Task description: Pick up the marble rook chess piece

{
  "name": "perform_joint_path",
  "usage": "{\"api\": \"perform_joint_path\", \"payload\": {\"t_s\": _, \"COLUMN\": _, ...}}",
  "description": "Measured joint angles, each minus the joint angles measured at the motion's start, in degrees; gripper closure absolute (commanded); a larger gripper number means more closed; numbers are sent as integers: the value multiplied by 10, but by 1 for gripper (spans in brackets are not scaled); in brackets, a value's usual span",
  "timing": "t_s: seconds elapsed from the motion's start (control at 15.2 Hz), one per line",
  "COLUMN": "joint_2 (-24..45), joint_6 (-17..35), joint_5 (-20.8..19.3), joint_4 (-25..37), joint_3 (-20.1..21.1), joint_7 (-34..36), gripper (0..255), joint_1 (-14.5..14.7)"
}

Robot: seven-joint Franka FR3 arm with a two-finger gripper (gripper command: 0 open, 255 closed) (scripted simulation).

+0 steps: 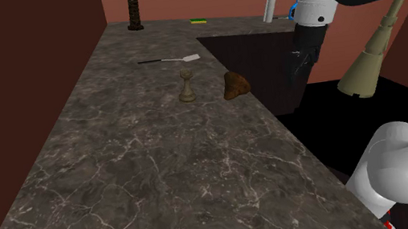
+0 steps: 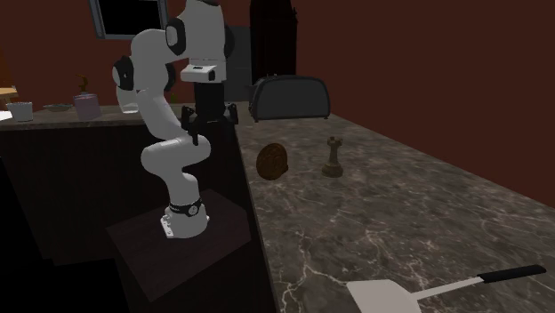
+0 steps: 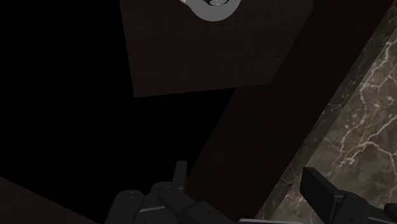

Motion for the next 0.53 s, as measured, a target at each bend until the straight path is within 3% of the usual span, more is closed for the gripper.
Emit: {"api": "perform_joint_path", "payload": {"t_s": 0.53, "joint_2": 107, "joint_6": 29, "joint_5": 38, "joint_4": 82, "joint_3": 50, "joint_7": 72, "gripper": 0, "joint_1": 11}}
